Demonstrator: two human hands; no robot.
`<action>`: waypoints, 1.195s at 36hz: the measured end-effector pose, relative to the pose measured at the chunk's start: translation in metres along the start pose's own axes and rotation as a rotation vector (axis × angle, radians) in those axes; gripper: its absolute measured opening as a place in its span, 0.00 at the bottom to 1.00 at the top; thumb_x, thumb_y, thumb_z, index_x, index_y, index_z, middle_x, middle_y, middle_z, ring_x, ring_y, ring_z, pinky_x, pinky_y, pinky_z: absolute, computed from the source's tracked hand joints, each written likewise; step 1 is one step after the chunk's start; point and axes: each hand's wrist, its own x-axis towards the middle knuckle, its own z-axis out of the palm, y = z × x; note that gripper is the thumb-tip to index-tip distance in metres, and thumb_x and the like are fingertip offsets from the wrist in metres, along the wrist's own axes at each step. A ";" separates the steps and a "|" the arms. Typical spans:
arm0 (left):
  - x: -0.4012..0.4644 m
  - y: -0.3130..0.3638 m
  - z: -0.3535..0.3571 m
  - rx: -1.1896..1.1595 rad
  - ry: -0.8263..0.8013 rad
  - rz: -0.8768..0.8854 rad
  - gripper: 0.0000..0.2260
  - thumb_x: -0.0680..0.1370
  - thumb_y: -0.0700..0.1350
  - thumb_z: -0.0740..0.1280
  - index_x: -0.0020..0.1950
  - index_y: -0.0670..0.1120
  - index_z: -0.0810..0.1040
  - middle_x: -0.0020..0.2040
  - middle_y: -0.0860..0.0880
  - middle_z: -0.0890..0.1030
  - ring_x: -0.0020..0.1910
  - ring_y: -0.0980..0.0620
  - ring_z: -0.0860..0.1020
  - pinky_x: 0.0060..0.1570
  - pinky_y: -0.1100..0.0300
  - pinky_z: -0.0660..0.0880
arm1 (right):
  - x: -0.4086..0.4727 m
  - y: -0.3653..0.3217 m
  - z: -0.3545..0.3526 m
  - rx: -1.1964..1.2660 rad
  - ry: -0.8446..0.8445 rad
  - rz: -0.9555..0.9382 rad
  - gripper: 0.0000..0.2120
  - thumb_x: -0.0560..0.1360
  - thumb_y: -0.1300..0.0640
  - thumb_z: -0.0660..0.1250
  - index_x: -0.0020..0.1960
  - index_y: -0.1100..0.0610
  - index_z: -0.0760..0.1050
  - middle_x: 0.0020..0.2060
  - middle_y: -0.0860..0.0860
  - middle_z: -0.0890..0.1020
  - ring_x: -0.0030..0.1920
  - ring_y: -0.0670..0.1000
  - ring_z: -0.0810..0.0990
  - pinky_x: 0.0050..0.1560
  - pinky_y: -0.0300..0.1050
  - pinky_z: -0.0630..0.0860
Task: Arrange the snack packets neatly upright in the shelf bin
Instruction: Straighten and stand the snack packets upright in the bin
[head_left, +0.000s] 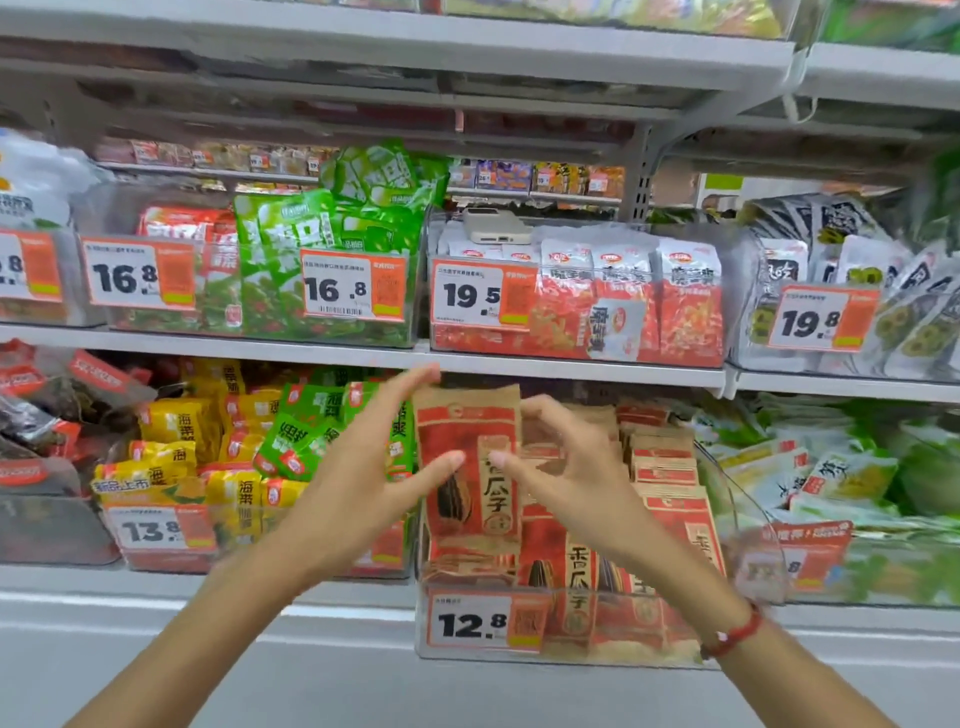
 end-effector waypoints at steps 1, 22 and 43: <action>0.002 -0.004 0.001 0.024 -0.045 0.005 0.24 0.73 0.54 0.68 0.67 0.64 0.65 0.62 0.71 0.71 0.61 0.75 0.68 0.62 0.72 0.68 | -0.002 0.005 0.004 -0.010 -0.024 0.008 0.13 0.74 0.57 0.71 0.56 0.48 0.75 0.49 0.41 0.81 0.51 0.39 0.79 0.46 0.30 0.76; -0.006 -0.002 -0.012 0.210 0.025 0.259 0.10 0.72 0.55 0.66 0.52 0.60 0.72 0.46 0.67 0.79 0.45 0.64 0.80 0.45 0.60 0.78 | -0.061 0.062 -0.014 -0.431 0.029 0.070 0.22 0.76 0.61 0.67 0.59 0.36 0.70 0.49 0.25 0.72 0.55 0.34 0.74 0.54 0.35 0.74; 0.032 -0.006 0.044 0.806 -0.625 0.237 0.15 0.80 0.49 0.62 0.67 0.52 0.73 0.62 0.53 0.76 0.62 0.50 0.74 0.55 0.51 0.75 | -0.070 0.057 -0.010 -0.489 0.083 0.101 0.17 0.76 0.62 0.66 0.59 0.44 0.74 0.49 0.31 0.73 0.50 0.35 0.72 0.46 0.24 0.63</action>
